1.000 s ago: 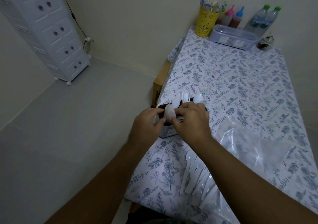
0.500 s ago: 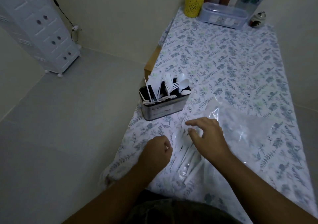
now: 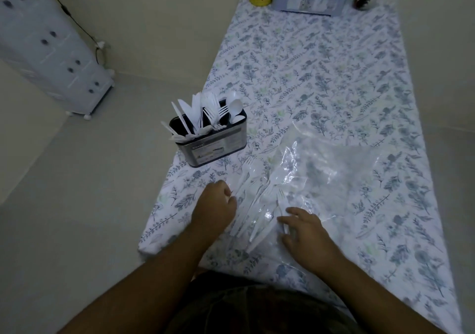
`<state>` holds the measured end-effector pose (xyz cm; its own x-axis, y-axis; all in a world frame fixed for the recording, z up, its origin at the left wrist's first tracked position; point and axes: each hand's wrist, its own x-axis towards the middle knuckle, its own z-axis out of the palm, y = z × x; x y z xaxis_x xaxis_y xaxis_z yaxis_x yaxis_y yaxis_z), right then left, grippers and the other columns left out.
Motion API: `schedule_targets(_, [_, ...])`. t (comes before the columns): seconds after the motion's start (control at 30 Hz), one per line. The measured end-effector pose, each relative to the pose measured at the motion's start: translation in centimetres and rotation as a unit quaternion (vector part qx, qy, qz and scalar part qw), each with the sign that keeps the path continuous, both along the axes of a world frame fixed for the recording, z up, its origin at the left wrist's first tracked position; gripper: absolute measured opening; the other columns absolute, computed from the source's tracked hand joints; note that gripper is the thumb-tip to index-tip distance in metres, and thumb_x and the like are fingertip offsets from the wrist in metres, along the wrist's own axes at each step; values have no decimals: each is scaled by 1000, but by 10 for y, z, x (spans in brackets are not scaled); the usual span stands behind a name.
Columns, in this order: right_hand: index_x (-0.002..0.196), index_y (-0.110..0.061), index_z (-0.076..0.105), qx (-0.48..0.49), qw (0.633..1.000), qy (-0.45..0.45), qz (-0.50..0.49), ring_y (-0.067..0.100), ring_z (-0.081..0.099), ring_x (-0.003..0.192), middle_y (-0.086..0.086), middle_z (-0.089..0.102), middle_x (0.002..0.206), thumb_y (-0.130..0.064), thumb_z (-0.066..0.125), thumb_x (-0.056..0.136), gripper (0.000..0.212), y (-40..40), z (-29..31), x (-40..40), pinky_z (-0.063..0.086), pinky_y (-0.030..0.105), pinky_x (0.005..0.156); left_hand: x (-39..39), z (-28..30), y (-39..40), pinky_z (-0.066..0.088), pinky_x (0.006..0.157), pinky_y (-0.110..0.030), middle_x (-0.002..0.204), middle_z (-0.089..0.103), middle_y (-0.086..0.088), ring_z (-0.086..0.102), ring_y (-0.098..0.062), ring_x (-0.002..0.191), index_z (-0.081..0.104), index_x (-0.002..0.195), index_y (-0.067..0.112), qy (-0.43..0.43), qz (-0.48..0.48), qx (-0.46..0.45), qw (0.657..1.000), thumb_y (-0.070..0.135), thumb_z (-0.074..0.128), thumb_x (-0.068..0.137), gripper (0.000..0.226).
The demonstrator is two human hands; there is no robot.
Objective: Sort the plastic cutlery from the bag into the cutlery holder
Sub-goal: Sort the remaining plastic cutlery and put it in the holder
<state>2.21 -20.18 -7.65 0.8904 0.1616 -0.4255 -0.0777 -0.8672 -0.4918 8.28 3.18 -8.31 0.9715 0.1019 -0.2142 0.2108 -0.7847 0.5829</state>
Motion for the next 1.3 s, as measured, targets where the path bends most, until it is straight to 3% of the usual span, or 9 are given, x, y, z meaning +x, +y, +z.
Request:
schedule_targets(0.1, [133,-29,67,24,1000,-5,3,29,40,139,0,47,153,-28,67,93,39,-4,0,0,34,34,112,16,10,-18,48,61,-29,78,59,1,58,-16,74,59,78,17,24,-18,22,999,30,65,87,17])
schedule_targets(0.33, [130,-30,68,68,997,-16,-20,23,39,137,0,49,144,-27,66,96,34,-5,6,8,31,27,108,0,1,-34,46,66,-29,90,61,-3,58,-19,83,62,95,14,74,-86,96,989,41,64,87,28])
schedule_targets(0.5, [127,-27,70,84,996,-9,-23,20,44,132,-1,54,134,-23,66,96,31,5,10,15,27,19,101,-5,-2,-27,55,71,-35,82,65,-1,62,-17,76,65,89,13,56,-57,41,996,30,65,90,17])
schedule_targets(0.67, [122,-27,72,114,993,-11,-39,11,53,117,-6,61,120,-23,66,96,27,15,15,24,37,21,103,-9,-3,-17,55,68,-37,76,65,-5,61,-18,71,65,85,9,37,-63,34,997,22,59,92,16])
schedule_targets(0.8, [122,-28,71,164,981,33,-95,7,60,98,-10,65,112,-24,64,98,26,27,27,36,45,14,83,-11,2,-11,51,65,-23,79,65,1,61,-11,71,67,92,11,45,-37,-33,998,23,64,93,12])
schedule_targets(0.93, [122,-26,67,273,927,124,-226,15,70,92,3,72,104,-30,65,97,25,44,40,48,58,36,87,-13,21,-11,44,63,-13,81,65,7,61,-5,74,70,99,15,91,17,-186,978,25,71,90,13])
schedule_targets(1.07, [98,-11,61,400,825,236,-322,28,73,102,18,74,110,-35,68,97,24,59,38,46,62,41,82,-26,30,-16,52,66,-19,79,69,2,65,-5,72,72,91,16,144,4,-313,939,25,76,87,11])
schedule_targets(1.2, [121,2,62,481,720,311,-392,41,72,106,24,75,114,-28,57,104,35,61,33,33,62,50,81,-33,28,-17,58,65,-23,84,76,-8,72,-14,73,74,95,9,168,14,-350,922,19,76,88,13])
schedule_targets(1.3, [124,3,63,505,675,324,-429,43,72,104,22,75,111,-25,48,107,36,54,32,29,62,49,80,-32,29,-18,63,71,-32,84,77,-7,75,-17,75,76,101,9,164,22,-364,916,17,71,91,14])
